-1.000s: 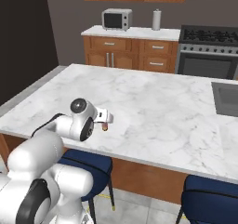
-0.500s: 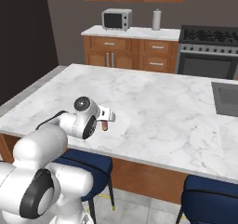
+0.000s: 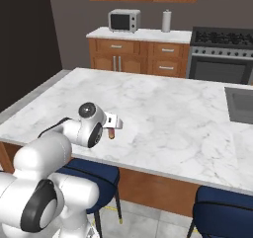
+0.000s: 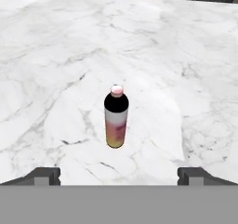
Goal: Place the large bottle from the dining counter next to the other large bottle outside the sink, and place the small bottle from the dining counter next to the other small bottle inside the sink.
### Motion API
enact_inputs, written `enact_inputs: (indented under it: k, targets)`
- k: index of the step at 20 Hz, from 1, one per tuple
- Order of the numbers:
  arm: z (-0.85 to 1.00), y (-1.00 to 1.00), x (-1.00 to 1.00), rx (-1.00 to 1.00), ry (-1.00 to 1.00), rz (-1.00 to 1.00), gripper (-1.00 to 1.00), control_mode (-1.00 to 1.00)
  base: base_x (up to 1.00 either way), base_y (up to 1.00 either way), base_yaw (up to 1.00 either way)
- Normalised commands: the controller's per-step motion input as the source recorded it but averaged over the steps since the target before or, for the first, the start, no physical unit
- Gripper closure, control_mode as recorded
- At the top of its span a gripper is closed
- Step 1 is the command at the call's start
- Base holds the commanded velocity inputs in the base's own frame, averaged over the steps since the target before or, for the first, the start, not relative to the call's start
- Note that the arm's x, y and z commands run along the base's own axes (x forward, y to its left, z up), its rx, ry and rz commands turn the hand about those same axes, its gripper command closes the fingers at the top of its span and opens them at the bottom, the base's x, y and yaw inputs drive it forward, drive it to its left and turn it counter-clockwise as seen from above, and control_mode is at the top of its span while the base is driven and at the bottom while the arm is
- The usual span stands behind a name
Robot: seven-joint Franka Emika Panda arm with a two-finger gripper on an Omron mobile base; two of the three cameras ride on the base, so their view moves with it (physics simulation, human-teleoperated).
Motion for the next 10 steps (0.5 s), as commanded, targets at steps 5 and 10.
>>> enact_inputs:
  k: [5, 10]
  targets:
    - [0.09, 0.0, 0.0, 0.0, 0.0, -0.02, -1.0, -1.0, 0.0, 0.0, 0.0]
    - [0.04, 0.0, 0.0, 0.0, 0.0, -0.03, -1.0, -1.0, 0.0, 0.0, 0.0]
